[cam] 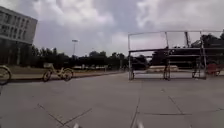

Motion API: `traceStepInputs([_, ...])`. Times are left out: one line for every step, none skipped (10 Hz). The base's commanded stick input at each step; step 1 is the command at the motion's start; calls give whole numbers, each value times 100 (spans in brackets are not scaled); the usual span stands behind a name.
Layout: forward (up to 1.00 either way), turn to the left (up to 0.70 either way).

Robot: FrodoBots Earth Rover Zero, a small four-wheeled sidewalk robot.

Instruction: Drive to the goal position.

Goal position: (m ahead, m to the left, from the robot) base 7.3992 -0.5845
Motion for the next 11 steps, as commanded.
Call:
traceStepInputs([60, 0])
traceStepInputs([60, 0])
traceStepInputs([60, 0])
traceStepInputs([60, 0])
traceStepInputs([60, 0])
traceStepInputs([60, 0])
traceStepInputs([60, 0])
traceStepInputs([60, 0])
traceStepInputs([60, 0])
traceStepInputs([60, 0])
traceStepInputs([60, 0])
